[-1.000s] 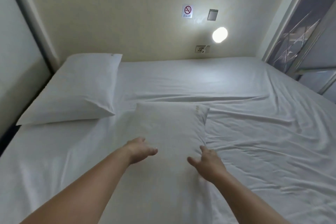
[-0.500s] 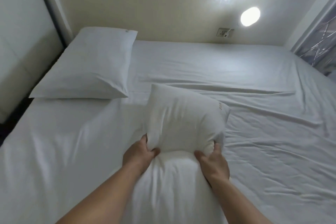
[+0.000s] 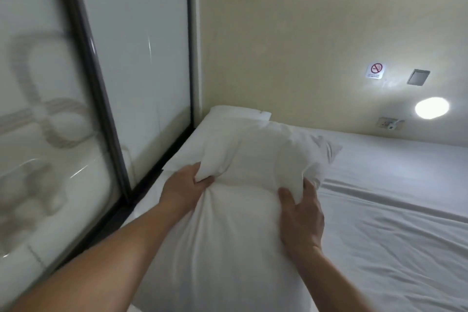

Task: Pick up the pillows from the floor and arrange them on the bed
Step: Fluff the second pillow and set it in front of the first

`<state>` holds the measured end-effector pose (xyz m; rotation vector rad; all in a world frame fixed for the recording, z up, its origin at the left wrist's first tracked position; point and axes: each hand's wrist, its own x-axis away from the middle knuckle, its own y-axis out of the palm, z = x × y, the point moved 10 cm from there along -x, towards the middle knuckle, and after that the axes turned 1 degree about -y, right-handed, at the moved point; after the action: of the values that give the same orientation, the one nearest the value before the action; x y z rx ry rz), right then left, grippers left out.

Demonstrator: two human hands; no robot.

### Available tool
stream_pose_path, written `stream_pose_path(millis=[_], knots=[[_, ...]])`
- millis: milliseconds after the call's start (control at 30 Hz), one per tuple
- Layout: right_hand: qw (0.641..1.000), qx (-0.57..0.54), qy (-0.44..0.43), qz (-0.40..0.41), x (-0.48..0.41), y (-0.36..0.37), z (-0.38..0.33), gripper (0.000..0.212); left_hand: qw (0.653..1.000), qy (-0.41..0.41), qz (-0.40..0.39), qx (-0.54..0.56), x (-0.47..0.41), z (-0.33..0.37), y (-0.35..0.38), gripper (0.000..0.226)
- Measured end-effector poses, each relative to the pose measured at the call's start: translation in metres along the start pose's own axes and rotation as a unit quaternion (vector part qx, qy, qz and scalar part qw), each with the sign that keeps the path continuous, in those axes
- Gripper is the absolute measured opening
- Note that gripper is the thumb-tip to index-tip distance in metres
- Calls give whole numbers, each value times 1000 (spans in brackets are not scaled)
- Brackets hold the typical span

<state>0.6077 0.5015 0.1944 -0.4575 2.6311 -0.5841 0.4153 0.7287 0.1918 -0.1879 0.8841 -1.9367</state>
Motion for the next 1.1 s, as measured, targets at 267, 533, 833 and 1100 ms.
stream_pose_path(millis=[267, 533, 833, 1100], knots=[[948, 33, 188, -255, 108, 162, 75, 74, 945, -224, -97, -216, 73, -195, -38, 76], [903, 35, 282, -323, 132, 211, 138, 65, 876, -460, -115, -91, 177, -294, -17, 148], [909, 105, 315, -250, 108, 190, 156, 75, 895, -377, -118, -207, 110, -265, -21, 119], [931, 275, 76, -226, -69, 225, 113, 50, 949, 15, -140, -281, -40, -109, 123, 76]])
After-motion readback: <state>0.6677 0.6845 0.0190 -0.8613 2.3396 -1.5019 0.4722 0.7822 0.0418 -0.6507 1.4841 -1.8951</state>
